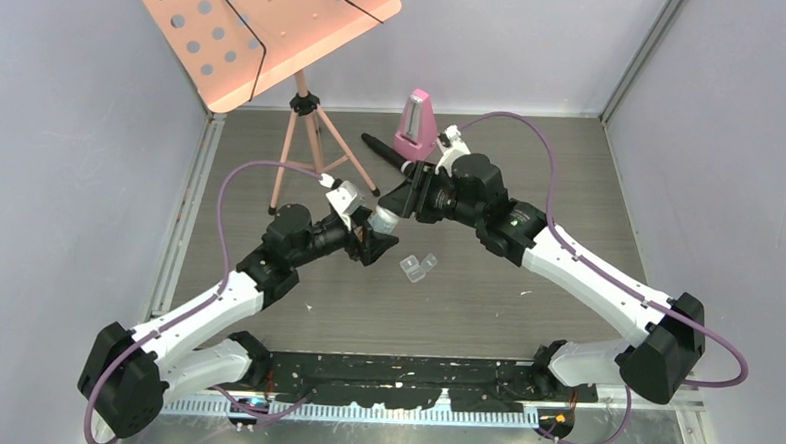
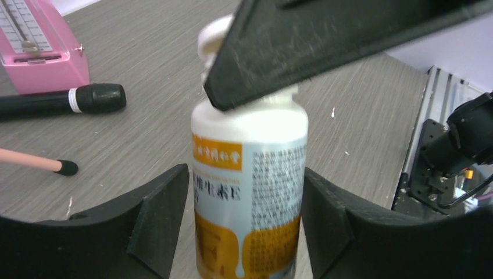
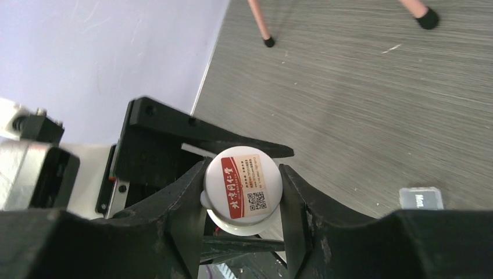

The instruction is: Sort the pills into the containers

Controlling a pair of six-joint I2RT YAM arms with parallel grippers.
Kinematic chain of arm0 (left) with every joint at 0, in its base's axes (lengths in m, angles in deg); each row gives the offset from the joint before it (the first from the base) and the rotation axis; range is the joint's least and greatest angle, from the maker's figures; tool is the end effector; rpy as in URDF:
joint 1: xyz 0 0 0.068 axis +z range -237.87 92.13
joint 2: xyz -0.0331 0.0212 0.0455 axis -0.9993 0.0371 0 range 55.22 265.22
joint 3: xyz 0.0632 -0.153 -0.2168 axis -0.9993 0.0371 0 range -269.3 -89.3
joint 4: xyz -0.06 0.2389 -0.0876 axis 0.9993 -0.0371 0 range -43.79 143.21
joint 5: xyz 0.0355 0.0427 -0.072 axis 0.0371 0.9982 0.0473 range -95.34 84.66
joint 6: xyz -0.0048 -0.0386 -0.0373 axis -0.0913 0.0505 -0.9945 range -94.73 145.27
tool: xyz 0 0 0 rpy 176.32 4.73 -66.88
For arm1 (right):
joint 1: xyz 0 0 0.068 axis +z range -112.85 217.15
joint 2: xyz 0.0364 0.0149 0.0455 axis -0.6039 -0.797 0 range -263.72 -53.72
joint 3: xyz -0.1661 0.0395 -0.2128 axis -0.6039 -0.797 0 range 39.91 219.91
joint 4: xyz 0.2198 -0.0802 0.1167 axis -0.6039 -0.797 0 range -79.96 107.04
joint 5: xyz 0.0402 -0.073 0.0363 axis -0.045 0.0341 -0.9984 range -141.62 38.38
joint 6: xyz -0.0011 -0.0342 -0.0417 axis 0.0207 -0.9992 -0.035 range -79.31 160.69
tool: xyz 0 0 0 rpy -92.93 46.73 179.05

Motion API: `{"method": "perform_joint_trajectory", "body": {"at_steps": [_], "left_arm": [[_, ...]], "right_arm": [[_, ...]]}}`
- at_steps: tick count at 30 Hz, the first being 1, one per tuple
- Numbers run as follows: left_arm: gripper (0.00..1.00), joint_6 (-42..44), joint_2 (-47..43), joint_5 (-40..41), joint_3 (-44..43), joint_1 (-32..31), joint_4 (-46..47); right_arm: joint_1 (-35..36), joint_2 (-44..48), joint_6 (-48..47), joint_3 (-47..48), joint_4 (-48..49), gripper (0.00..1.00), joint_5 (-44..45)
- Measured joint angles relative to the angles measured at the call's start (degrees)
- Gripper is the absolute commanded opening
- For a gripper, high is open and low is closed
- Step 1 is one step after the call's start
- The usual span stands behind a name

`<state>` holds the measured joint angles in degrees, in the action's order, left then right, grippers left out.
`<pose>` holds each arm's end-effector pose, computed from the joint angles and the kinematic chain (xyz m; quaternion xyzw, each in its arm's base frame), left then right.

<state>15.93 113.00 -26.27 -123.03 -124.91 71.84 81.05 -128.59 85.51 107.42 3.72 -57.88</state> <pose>0.1793 -0.1512 0.2817 0.2927 0.6771 -0.3840 0.5553 0.2165 0.2136 0.3578 -0.0245 0.8216 0.4291 0.3746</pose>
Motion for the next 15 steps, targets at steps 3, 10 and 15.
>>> {"method": "perform_joint_trajectory", "body": {"at_steps": [3,10,15], "left_arm": [[0.78,-0.5,-1.0,0.3,0.0,0.0,0.0],[0.64,-0.3,-2.1,-0.4,-0.5,0.1,-0.6],[0.49,-1.2,-2.6,-5.2,-0.9,1.5,-1.8]], "right_arm": [[0.3,0.5,-1.6,-1.7,3.1,0.33,-3.2],[0.4,1.6,-7.2,-4.0,7.3,0.33,-8.7],[0.3,2.0,-10.8,-4.5,9.0,0.34,-10.9]]}}
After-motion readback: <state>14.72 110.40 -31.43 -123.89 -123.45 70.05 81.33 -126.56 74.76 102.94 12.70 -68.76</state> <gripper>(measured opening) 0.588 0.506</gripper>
